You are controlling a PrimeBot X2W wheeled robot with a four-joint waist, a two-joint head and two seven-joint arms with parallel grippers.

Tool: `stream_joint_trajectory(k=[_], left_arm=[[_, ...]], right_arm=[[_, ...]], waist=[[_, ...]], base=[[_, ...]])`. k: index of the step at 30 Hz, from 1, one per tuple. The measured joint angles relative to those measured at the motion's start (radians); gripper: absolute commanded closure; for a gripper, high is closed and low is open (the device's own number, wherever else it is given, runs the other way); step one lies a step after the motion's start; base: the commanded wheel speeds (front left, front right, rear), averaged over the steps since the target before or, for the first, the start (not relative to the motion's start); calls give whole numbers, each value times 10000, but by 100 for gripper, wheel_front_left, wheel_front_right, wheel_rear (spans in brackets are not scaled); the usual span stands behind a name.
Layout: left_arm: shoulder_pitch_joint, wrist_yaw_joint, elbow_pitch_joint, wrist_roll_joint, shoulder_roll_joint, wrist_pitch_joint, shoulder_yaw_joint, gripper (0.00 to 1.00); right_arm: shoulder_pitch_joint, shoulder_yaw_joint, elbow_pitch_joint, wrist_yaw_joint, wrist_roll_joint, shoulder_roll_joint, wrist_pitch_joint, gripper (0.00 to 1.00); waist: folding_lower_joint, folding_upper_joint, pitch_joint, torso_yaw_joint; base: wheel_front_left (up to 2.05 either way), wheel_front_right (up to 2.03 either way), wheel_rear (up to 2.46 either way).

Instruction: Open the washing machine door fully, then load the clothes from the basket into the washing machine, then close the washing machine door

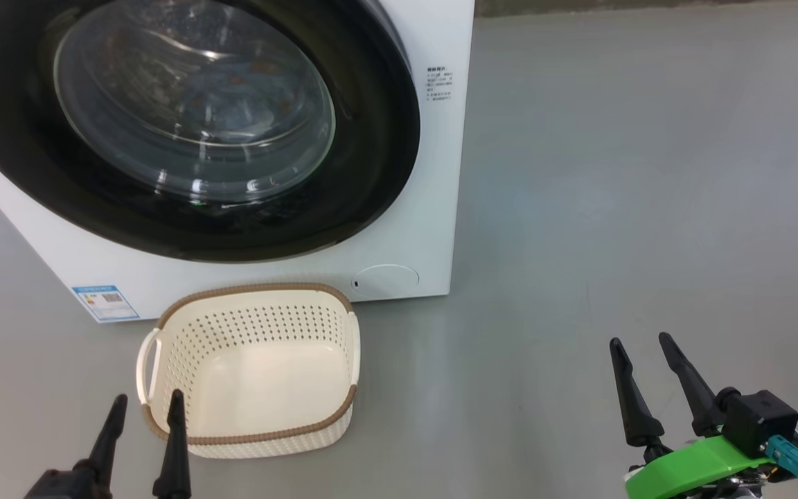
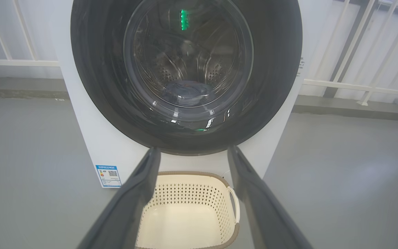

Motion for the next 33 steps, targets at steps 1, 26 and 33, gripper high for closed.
stream_joint_trajectory(k=[1, 26, 33], left_arm=[[47, -2, 2, 2, -4, 0, 0, 0], [310, -2, 4, 92, -90, 0, -4, 0], [315, -2, -40, 92, -86, 0, -4, 0]], right_arm=[[24, -15, -27, 0, 0, 0, 0, 0], [339, -261, -102, 0, 2, 33, 0, 0], [339, -255, -92, 0, 13, 35, 0, 0]], waist=[[0, 0, -58, 6], [0, 0, -425, 142], [0, 0, -476, 75]], base=[[0, 0, 0], [0, 0, 0], [0, 0, 0]])
